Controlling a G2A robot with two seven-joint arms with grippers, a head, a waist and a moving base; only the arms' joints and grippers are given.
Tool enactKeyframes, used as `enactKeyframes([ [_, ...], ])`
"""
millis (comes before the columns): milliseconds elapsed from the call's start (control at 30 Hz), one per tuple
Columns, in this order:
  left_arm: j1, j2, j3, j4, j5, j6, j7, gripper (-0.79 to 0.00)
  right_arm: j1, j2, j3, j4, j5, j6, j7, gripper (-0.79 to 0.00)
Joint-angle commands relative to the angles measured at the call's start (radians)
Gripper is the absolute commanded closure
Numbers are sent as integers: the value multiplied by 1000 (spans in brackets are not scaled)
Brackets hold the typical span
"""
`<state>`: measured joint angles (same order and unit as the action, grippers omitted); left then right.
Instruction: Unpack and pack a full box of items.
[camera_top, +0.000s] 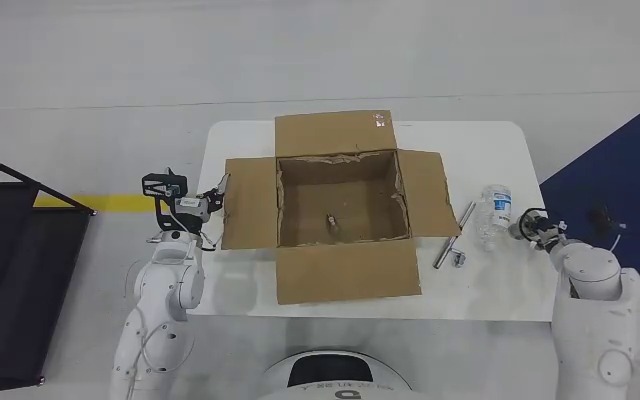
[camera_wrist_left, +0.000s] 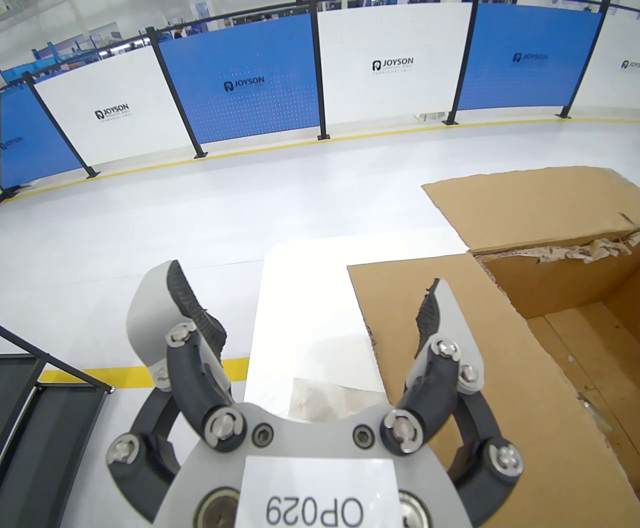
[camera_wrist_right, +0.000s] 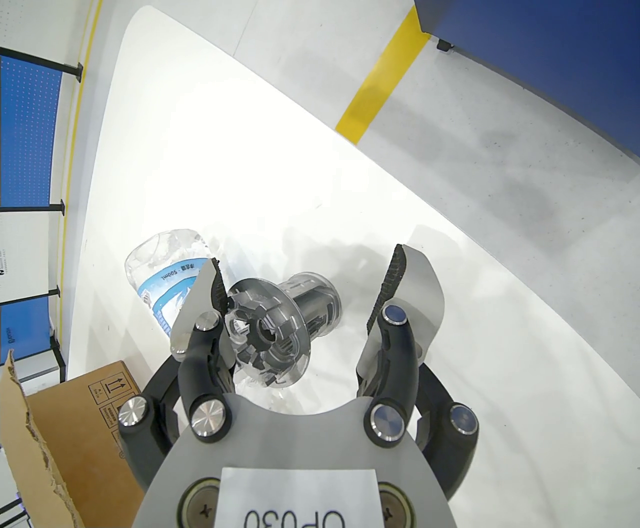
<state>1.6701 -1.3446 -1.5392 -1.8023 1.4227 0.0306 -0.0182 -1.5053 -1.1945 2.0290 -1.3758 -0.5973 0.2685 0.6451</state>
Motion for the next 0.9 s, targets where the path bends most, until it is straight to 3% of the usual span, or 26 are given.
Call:
enactKeyframes([
  [0, 0, 0, 0, 0, 0, 0, 0, -785, -5, 0, -4, -7, 0, 4, -2, -480],
  [33, 0, 0, 0, 0, 0, 0, 0, -785, -8, 0, -7, -13, 1, 2, -1, -382],
  [167, 0, 0, 0, 0, 0, 0, 0, -785, -25, 1, -7, -31, 17, 0, 0, -243],
  [267, 0, 0, 0, 0, 0, 0, 0, -785, -42, 2, 5, -44, 31, 1, -6, -28],
  [300, 0, 0, 0, 0, 0, 0, 0, -785, -49, 2, 10, -49, 38, 2, -10, 0],
  [600, 0, 0, 0, 0, 0, 0, 0, -785, -185, -7, 97, -167, 172, -34, -53, 0],
  [867, 0, 0, 0, 0, 0, 0, 0, -785, -280, -18, 102, -278, 219, -31, -87, 0],
])
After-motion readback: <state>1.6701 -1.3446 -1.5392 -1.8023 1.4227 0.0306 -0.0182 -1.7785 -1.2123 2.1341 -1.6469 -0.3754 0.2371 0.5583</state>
